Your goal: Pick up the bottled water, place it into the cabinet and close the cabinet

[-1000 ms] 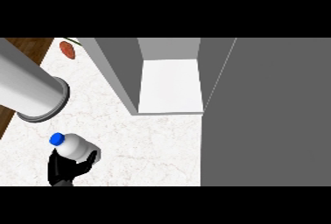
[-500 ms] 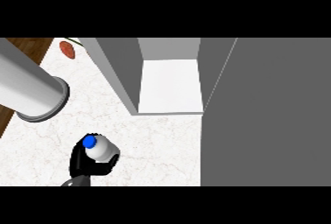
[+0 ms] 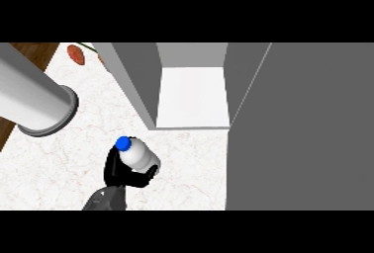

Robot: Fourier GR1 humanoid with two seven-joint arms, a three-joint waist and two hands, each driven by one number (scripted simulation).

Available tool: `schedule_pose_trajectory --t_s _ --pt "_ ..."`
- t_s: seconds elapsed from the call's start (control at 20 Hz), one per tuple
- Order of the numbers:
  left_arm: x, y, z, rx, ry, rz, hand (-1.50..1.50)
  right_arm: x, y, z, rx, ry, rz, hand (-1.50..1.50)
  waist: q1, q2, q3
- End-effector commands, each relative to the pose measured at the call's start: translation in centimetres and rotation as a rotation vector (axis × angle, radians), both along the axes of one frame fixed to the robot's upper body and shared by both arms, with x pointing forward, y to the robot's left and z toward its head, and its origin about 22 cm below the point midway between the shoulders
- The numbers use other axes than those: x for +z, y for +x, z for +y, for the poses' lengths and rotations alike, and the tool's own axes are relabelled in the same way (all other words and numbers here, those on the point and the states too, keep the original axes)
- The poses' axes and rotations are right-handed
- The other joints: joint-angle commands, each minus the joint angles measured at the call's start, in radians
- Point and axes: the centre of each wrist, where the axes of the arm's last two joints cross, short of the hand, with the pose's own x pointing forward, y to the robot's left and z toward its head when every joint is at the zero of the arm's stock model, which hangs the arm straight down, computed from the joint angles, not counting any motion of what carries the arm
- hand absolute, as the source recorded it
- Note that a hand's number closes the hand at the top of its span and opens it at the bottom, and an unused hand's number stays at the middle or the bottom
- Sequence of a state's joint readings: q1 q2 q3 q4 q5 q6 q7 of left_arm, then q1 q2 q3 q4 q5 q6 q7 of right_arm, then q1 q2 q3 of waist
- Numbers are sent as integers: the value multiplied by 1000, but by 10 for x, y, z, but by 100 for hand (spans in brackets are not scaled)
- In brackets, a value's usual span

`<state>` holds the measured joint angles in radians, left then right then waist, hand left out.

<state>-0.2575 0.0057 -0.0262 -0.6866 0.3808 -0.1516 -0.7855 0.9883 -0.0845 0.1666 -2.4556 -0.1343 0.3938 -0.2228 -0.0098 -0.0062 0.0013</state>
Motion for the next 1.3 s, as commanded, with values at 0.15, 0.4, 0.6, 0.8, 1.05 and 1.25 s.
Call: schedule_pose_trajectory --t_s 0.15,0.4,0.6,0.8,1.05,1.25 --pt "63 31 -47 -29 1 -18 150 25 -4 -7 1 25 -36 -150 5 0 0" --pt "97 46 -81 -23 155 -89 150 18 -2 -6 1 20 -47 -150 -4 2 -1" --pt "139 68 -106 -24 169 -79 150 25 1 -8 -16 10 -53 -150 -4 5 -1" --pt "152 94 -119 13 233 -60 150 17 7 -13 -4 3 -63 -150 -15 9 -1" --pt "159 113 -133 39 320 -5 150 21 18 -15 2 13 -79 -150 -20 17 -2" --pt "166 136 -127 105 326 25 150 22 4 -15 5 8 -74 -150 -41 17 -2"
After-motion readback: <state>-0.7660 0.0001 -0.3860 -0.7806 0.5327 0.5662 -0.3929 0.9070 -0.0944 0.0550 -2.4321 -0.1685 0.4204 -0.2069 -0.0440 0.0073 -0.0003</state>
